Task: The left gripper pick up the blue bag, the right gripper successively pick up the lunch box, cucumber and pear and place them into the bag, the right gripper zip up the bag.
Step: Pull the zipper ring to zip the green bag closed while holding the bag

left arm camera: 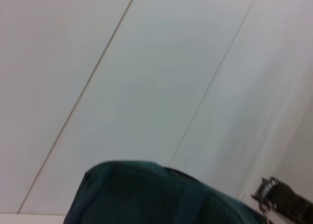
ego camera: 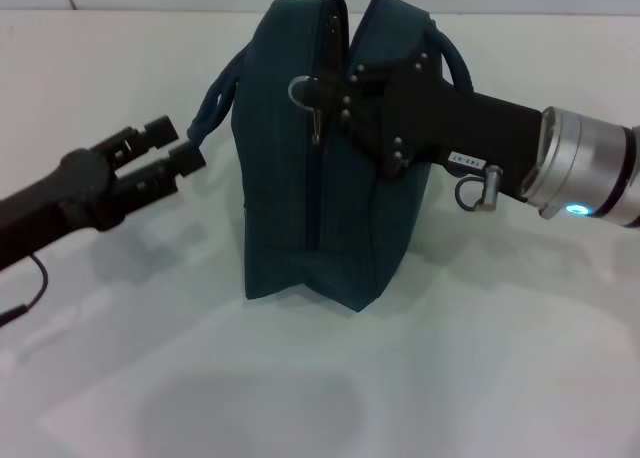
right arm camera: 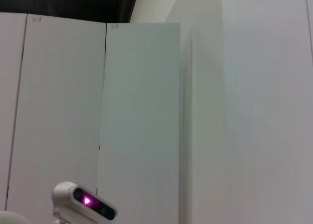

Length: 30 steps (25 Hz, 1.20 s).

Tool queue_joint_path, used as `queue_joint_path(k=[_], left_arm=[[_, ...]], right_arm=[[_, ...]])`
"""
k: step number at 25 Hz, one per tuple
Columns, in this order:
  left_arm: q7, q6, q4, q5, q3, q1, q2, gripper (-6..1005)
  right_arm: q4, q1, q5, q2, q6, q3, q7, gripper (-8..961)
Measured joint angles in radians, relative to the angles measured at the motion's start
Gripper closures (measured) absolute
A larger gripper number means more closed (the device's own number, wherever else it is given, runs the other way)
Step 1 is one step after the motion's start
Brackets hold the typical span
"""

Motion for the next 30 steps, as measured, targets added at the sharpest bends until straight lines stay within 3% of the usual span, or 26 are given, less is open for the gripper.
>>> queue_joint_path(k=[8,19,28,30], left_arm=[[0.151,-0.001,-0.084,0.085,0.006,-0.018,-0.013,208],[0.174,-0.040,-0.157,0.077,0.003,-0.100,-0.013,230],[0.275,-0.061,-0.200,0.062,0.000,-0.118,-0.015,278],[0.326,-0.061,-0.223,0.043,0.004,-0.124,-0.015,416]], right_arm=[[0.001,0.013,-0.001,0.000,0.026,-0.003,-0.003,919],[0.002,0.018,-0.001,0.000,0.043,-0.005,-0.004,917],[0.002,0.019,-0.001,0.000,0.048,-0.005,-0.004,915],[0.002,0.019,-0.001,0.000,0.048,-0.005,-0.004,914]])
